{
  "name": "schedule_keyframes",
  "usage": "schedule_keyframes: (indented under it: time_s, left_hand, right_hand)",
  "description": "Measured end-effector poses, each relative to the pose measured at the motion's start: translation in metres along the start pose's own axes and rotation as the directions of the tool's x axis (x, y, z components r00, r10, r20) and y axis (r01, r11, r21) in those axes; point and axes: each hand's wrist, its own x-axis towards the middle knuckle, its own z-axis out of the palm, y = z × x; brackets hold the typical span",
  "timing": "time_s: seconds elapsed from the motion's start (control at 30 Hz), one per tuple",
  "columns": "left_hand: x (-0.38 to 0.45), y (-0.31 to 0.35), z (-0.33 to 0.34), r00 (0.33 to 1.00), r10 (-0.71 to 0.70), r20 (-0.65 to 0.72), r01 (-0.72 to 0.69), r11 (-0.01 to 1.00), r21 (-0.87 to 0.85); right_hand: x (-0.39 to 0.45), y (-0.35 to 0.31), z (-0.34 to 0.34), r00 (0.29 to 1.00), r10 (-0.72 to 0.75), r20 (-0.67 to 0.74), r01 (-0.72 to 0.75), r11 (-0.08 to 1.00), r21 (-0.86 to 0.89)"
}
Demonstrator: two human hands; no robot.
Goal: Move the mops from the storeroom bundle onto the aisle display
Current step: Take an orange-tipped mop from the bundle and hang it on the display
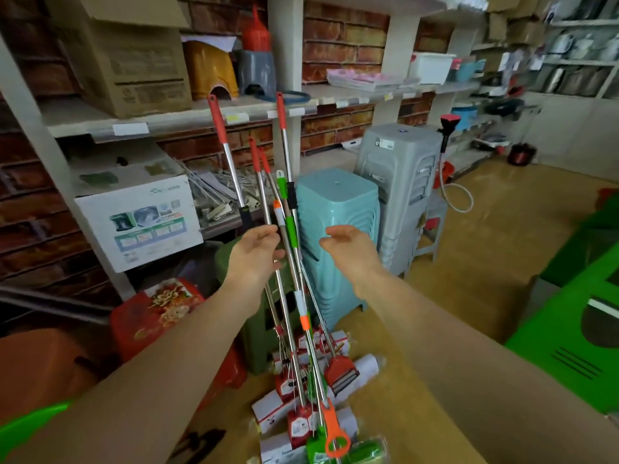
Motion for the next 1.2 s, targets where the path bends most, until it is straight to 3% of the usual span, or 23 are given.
schedule_keyframes:
  time_s: [0.23,0.67,1.0,1.2]
  left_hand:
    - [0.070,-0.005,0.019,1.000,-0.025,0.019,0.025,0.999,0.039]
    - [0.157,-0.034,0.056,0.994,-0.077,-0.084,0.078,0.997,0.015]
    - [0.311,-0.066,0.057,0.991,-0.131,-0.013,0.132,0.989,0.068]
    - [0.411,-0.111,0.065,0.987,-0.158,0.022,0.156,0.985,0.070]
  right_hand:
    - [0.064,0.006,0.011,0.999,0.041,0.014,-0.041,0.999,-0.006]
    - [0.168,0.039,0.024,0.989,0.058,0.137,-0.046,0.995,-0.092]
    - [0.301,0.066,0.106,0.990,0.116,0.085,-0.100,0.980,-0.174]
    - [0.399,0.114,0.166,0.987,0.141,0.075,-0.110,0.942,-0.317]
